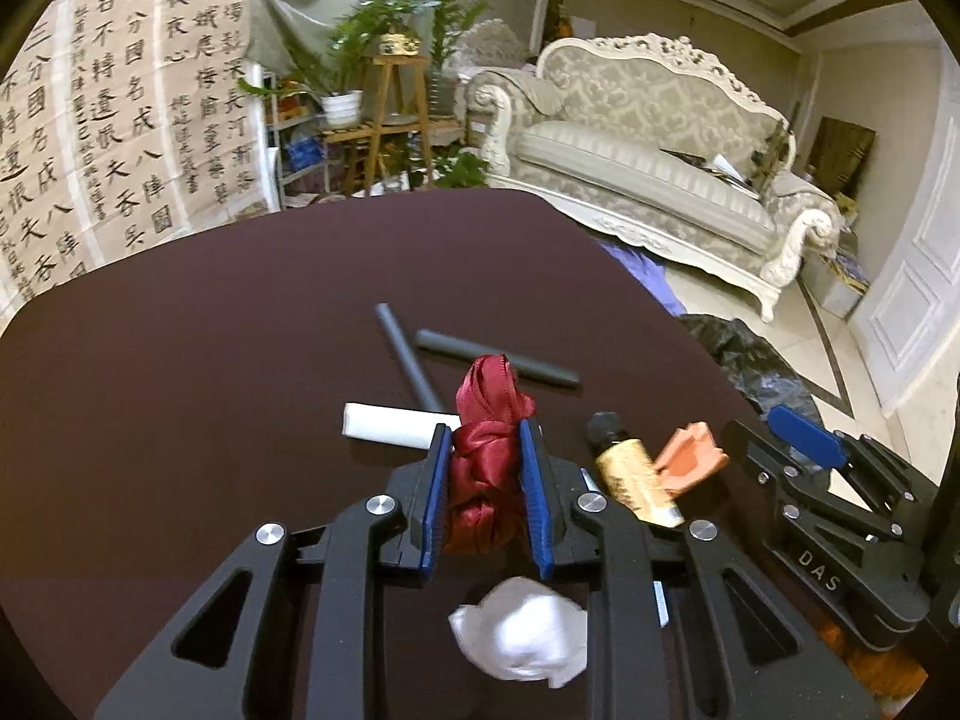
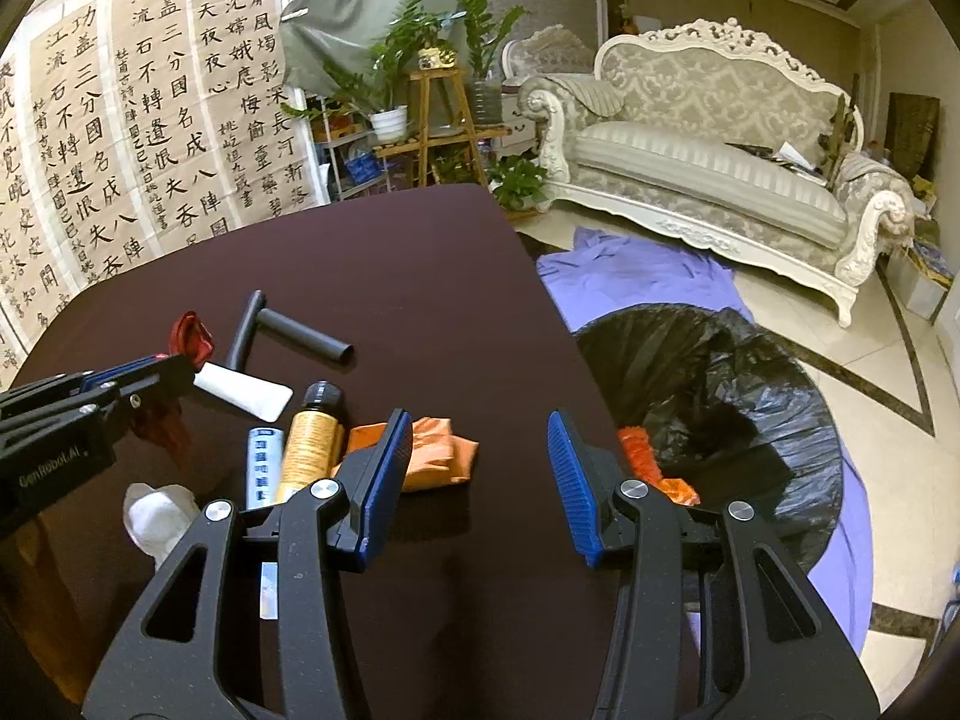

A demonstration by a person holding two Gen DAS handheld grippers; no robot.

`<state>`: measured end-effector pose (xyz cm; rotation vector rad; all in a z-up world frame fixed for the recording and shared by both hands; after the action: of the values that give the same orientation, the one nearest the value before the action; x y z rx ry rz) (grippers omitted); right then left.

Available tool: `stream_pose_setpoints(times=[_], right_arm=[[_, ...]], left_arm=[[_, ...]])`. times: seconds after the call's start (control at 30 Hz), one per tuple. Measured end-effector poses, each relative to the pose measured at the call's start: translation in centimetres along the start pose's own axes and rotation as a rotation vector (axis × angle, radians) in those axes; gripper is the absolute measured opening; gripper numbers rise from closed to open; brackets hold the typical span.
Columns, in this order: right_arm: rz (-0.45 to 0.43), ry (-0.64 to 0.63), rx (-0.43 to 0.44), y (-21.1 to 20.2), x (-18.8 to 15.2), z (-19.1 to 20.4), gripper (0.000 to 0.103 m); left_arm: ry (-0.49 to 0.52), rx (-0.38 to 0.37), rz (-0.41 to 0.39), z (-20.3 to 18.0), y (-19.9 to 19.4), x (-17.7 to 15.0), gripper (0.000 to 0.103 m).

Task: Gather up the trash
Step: 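Grasp the red cloth with the left tool while the right tool grasps the orange wrapper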

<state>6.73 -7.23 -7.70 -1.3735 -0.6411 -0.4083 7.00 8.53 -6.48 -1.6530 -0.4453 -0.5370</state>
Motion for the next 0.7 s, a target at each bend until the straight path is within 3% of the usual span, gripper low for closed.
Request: stream_pose_setpoints(times=[0.27,0.47,0.7], right_arm=[[0.044,-0.018,-0.034,-0.1,-0.6,0.7,0.046],[0.130,-0.022,-0.082,1.1,-2.3,0.0,0.046],[0.111,-0.025,-0.076,2.6,0.0,0.2,0.046]], left_arm=[[-0.037,0.051,-0.007,2.7,-0.4,-0.3,0.024],[-0.078,0.070,-0.007,4.9,-0.4,-0.5,0.024],[-0.108,0.085,-0.004,6.5,-0.3,-1.0,0.024]])
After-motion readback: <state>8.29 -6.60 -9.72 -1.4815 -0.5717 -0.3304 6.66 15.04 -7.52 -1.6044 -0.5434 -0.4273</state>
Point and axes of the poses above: each gripper's, at about its wrist camera, not at the fingertips, and y roughly the way its jaws point, z to its left, x to its top, the point moved 8 cm from there along y, roughly the way its jaws point, and after that the axes turned 10 degrees about z, right-handed, at the moved point
